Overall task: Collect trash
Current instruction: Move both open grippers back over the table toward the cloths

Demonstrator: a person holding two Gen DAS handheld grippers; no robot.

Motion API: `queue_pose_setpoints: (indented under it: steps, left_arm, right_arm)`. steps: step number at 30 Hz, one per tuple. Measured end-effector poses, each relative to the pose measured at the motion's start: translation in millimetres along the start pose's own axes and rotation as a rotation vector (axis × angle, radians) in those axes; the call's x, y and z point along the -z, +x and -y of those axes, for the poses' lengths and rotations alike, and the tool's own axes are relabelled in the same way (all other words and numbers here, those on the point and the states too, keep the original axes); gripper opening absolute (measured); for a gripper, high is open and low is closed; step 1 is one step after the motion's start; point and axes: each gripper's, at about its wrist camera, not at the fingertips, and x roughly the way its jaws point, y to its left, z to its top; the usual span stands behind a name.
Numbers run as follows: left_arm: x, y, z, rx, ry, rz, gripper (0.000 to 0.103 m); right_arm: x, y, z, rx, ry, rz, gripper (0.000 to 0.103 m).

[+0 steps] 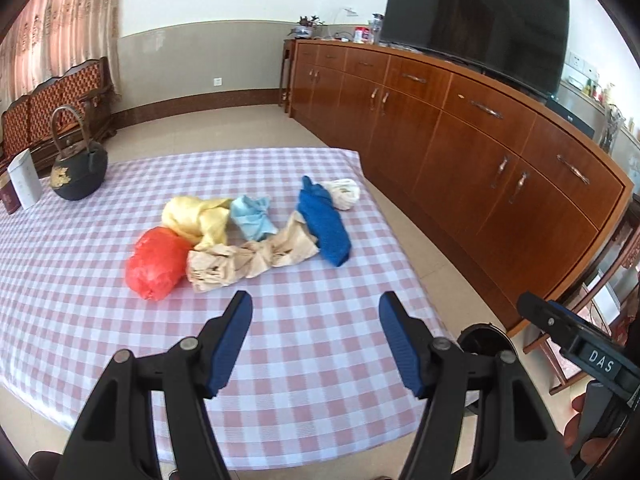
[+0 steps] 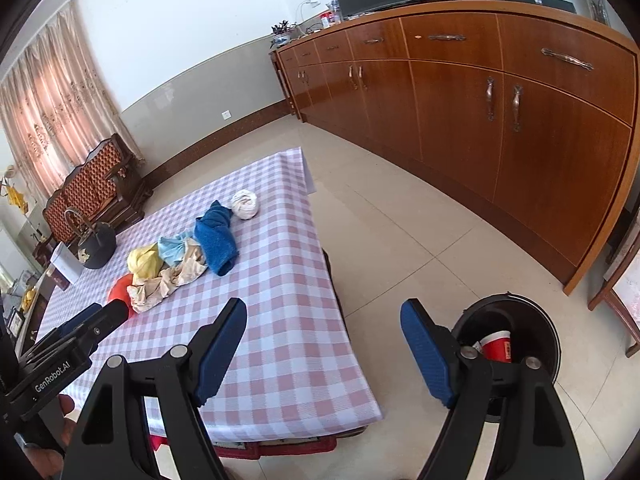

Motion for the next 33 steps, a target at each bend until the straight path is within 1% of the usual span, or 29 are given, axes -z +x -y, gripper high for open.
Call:
queue_pose_setpoints:
  steps: [6,12,15,24,33]
  left_arm:
    - [0.4,-3.2,-47.8,-0.058,-0.069,0.013,0.067]
    - [0.9,-1.4,-82.8,-0.102,-0.116,0.018,0.067]
    - [0.4,3.3,-97.0,-0.112,-0.145,0.011,0.067]
    - [-3.6,25.9,-121.1,-0.132,-0.163,-0.016,0.067]
    - [-14.5,59.2,-135.7,-0.143,-0.173,-0.047,0.067]
  right_arm:
    - [-1.5,18.7,-41.2,-0.047,-0.058,-0.021,0.081]
    - [-1.8,32.9,-74.8,-0.085,-0.103,-0.035,0.081]
    - [-1.0,41.2,-89.0,-0.097,-0.126,-0.044,0.081]
    - [-4.6,72.9,-114.3,-0.109,-0.147,-0.078,0.081]
    - [-16.3,108.4,-124.8,-0.105,-0.148,-0.106,0.081]
